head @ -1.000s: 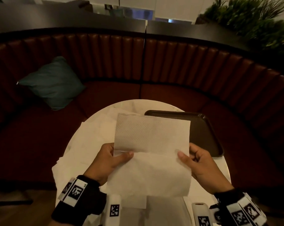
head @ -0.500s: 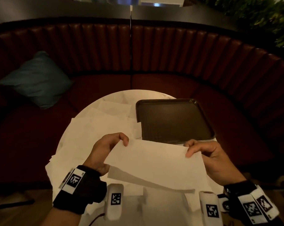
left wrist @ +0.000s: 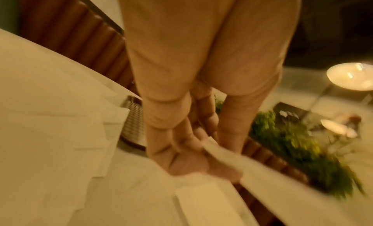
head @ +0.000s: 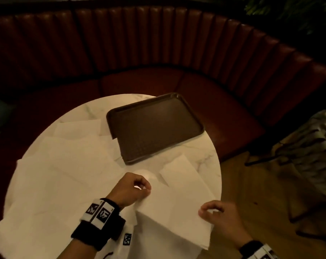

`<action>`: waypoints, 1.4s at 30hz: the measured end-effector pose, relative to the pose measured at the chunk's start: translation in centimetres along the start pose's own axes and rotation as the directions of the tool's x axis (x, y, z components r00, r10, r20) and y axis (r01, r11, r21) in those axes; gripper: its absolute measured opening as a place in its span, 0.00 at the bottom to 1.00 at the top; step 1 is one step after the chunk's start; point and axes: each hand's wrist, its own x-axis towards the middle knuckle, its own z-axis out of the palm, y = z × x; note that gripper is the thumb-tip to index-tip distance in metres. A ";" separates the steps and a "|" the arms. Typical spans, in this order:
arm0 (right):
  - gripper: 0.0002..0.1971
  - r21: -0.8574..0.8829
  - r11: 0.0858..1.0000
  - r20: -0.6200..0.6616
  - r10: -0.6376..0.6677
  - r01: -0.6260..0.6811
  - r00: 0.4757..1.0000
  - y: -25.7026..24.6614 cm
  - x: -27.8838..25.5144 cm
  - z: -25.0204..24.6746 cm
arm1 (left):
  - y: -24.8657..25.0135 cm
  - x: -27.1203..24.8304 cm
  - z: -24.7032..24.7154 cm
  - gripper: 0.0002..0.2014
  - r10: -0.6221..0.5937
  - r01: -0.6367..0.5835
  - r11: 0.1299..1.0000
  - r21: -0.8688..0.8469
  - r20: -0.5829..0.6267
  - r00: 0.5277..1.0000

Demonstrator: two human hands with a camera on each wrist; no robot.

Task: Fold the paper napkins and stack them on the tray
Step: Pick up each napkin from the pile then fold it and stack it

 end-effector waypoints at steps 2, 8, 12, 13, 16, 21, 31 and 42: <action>0.08 -0.007 0.999 -0.001 0.045 -0.045 0.999 1.9 -0.4 -0.4 | 0.6 2.8 2.0 0.10 0.059 -0.056 0.984 0.171 -0.010 0.998; 0.11 -0.009 0.994 -0.120 0.112 -0.113 0.986 5.3 2.7 -1.2 | 2.6 10.2 6.8 0.08 0.232 -0.197 0.912 0.360 -0.057 0.971; 0.10 -0.103 0.981 -0.167 0.149 -0.167 0.975 6.4 5.4 -0.7 | 2.3 13.3 8.7 0.11 0.196 -0.161 0.876 0.455 -0.031 0.980; 0.12 -0.126 0.978 -0.168 0.141 -0.164 0.976 6.6 5.9 -0.5 | 2.2 13.6 9.0 0.13 0.155 -0.130 0.862 0.490 -0.011 0.988; 0.15 -0.239 0.960 -0.131 0.119 -0.148 0.984 6.9 6.9 -0.2 | 1.7 13.3 9.7 0.23 -0.034 -0.025 0.774 0.633 0.081 0.996; 0.14 -0.452 0.881 -0.128 0.089 -0.138 0.988 7.6 7.2 0.1 | 1.6 11.8 9.2 0.29 -0.078 0.008 0.692 0.722 0.064 0.995; 0.38 -0.631 0.770 -0.040 0.087 -0.093 0.995 1.4 11.8 3.3 | -1.5 5.3 10.2 0.29 -0.483 0.483 0.876 0.005 0.036 0.875; 0.35 -0.802 0.596 0.107 0.188 -0.027 0.976 0.6 13.5 3.2 | 2.0 6.3 12.3 0.23 -0.467 0.465 0.883 -0.065 -0.030 0.884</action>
